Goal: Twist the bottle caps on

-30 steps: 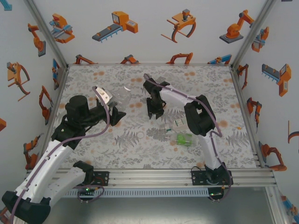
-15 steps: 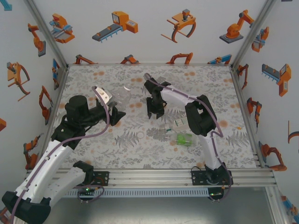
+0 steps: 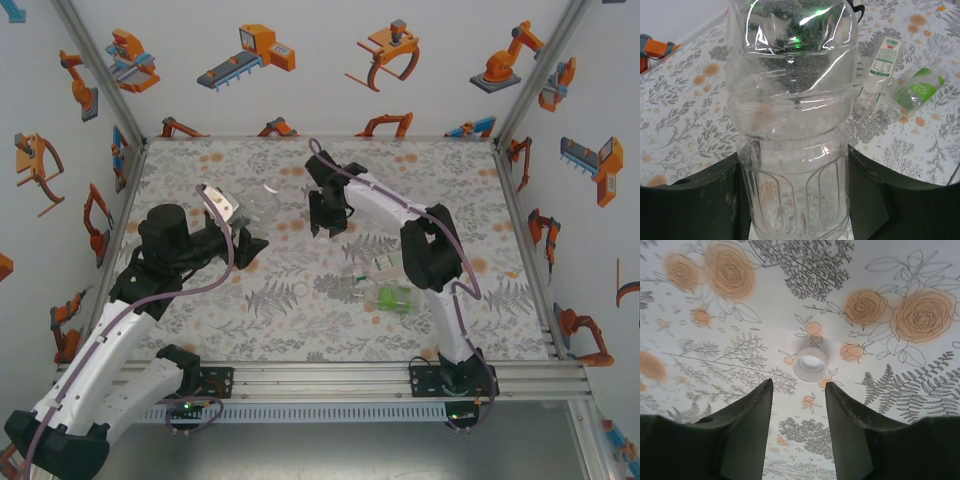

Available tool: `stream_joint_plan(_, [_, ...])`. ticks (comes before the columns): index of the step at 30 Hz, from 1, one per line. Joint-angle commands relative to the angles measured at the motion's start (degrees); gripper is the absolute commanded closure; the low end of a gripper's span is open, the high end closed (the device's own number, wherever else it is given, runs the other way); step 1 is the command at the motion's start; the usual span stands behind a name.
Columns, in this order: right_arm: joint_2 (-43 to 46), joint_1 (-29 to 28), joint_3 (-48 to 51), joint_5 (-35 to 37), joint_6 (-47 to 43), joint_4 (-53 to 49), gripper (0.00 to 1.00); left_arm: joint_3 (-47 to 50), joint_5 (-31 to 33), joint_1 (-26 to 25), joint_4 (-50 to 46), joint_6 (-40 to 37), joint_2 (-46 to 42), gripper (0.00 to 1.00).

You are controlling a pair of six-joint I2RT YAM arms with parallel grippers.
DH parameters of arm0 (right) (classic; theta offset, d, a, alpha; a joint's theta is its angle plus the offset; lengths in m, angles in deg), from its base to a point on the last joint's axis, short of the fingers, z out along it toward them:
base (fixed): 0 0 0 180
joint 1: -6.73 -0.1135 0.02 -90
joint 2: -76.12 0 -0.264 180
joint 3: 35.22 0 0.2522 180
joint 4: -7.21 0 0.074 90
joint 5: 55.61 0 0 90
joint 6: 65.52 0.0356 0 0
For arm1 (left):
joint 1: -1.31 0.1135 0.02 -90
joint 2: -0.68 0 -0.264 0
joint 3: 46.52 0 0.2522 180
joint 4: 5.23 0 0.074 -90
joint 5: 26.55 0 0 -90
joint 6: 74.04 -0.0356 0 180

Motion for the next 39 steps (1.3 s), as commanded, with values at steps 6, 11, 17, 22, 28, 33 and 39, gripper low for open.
stream_joint_plan(6, [-4.72,0.05,-4.62,0.72,-0.21,-3.75,0.54,0.04,-1.26,0.53,0.63,1.18,-0.49,1.00])
stream_joint_plan(11, [-5.28,0.06,-4.34,0.52,-0.36,-3.84,0.55,0.22,-1.25,0.76,0.73,1.18,-0.69,1.00])
stream_joint_plan(17, [-5.63,0.06,-3.61,0.38,-0.38,-3.58,0.55,0.39,-1.35,0.85,0.84,1.22,-0.60,1.00])
stream_joint_plan(22, [-5.92,0.06,-3.19,0.02,-0.36,-3.36,0.55,0.48,-1.48,0.97,0.80,1.28,-0.73,1.00])
stream_joint_plan(28, [-6.27,0.06,-2.46,-0.24,-0.38,-3.16,0.55,0.48,-1.61,1.21,0.93,1.35,-0.56,1.00])
stream_joint_plan(33, [-6.38,0.06,-1.52,-0.34,-0.29,-2.79,0.55,0.57,-1.79,1.37,0.93,1.34,-0.55,1.00])
stream_joint_plan(39, [-6.57,0.05,-0.63,-0.51,-0.15,-2.17,0.57,0.57,-1.96,1.46,1.00,1.51,-0.50,1.00])
